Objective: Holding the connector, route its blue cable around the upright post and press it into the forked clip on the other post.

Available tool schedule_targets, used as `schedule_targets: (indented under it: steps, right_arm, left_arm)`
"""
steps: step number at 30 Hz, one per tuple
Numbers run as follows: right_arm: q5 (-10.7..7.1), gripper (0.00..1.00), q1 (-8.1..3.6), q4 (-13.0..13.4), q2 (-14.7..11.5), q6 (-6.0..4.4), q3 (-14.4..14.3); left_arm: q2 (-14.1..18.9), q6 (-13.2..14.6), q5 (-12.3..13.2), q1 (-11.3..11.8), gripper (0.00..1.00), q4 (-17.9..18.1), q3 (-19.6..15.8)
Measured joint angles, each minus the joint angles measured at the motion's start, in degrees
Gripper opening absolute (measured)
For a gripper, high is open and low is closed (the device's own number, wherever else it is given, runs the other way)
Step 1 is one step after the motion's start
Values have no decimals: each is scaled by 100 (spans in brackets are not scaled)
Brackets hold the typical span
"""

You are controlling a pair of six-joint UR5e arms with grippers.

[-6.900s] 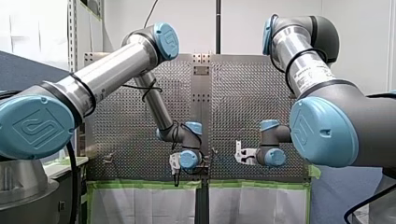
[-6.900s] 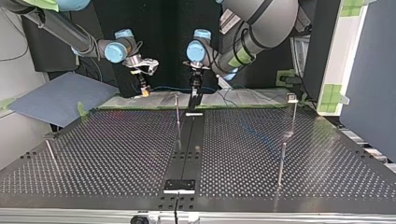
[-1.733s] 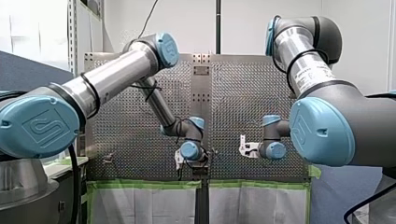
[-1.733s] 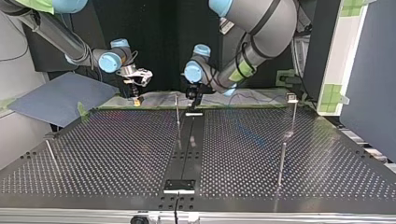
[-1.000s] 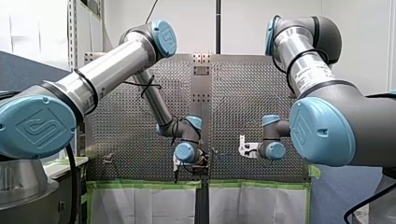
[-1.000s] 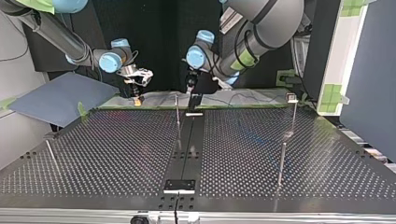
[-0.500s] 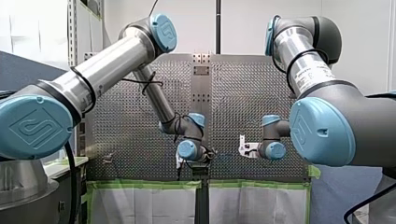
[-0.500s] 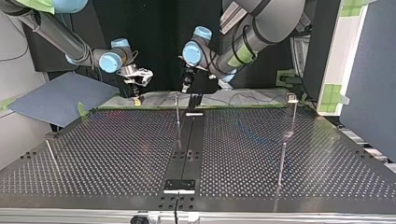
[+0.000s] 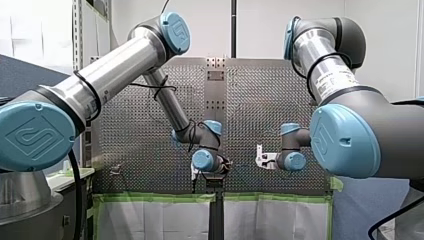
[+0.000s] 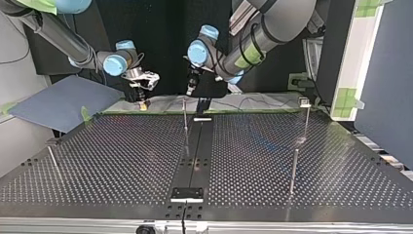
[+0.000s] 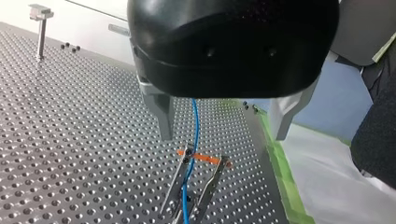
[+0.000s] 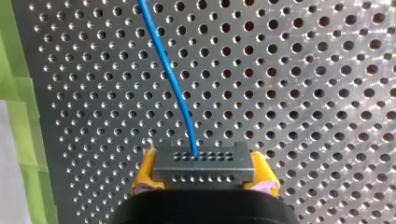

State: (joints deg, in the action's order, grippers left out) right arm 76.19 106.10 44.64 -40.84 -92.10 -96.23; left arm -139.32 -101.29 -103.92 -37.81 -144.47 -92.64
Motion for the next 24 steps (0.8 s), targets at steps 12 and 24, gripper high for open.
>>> schedule_targets:
  steps: [12, 24]
  right_arm:
    - [-4, 0, 2, -2, 0, -16, 0]
    - [0, 0, 1, -6, 0, -20, 1]
  left_arm:
    - [-1, -44, -1, -9, 100, -4, 1]
    - [4, -79, -122, -45, 100, -69, -24]
